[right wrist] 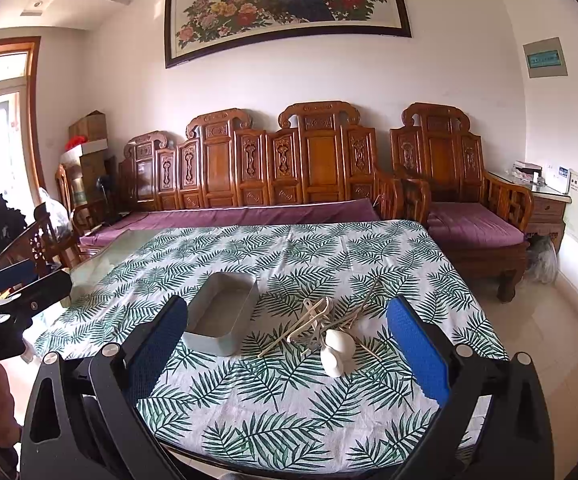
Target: Organize utensils
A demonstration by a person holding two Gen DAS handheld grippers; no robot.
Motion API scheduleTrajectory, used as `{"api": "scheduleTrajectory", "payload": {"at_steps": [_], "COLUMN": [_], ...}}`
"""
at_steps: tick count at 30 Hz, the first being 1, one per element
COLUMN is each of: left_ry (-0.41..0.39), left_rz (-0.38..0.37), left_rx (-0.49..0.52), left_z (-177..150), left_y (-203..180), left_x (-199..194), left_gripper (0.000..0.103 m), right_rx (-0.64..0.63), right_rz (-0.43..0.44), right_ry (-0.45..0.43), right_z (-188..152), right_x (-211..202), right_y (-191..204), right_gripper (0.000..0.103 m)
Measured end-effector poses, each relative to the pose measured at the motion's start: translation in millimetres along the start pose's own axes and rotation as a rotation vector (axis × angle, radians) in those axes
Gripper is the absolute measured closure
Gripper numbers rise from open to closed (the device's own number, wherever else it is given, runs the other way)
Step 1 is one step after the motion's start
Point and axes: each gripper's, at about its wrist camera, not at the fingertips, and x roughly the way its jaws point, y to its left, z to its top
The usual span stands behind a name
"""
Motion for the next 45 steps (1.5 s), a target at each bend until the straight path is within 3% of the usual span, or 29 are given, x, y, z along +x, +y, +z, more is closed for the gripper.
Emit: {"api": "scheduleTrajectory", "payload": {"at_steps": [27, 40, 45], "left_ry": [0.011, 0.110, 0.157], "left_rz": [-0.011, -0.077, -0.107], "left_rx": [0.005, 0.065, 0.105], "left_z": [-7, -20, -25], "left_y": [2, -6, -17], "left_x": [7, 68, 97], "left_gripper": [0.006, 0.006, 0.006], "right_rx": [0.002, -0.023, -0.058], "right_rz": [-0.001, 0.006, 0.004], "right_ry": [0.006, 0.069, 0.126], "right_z": [-2, -13, -15], "right_x": [3, 55, 91], "right_y": [-2, -28, -43], "right_gripper": [0.003, 0.003, 0.014]}}
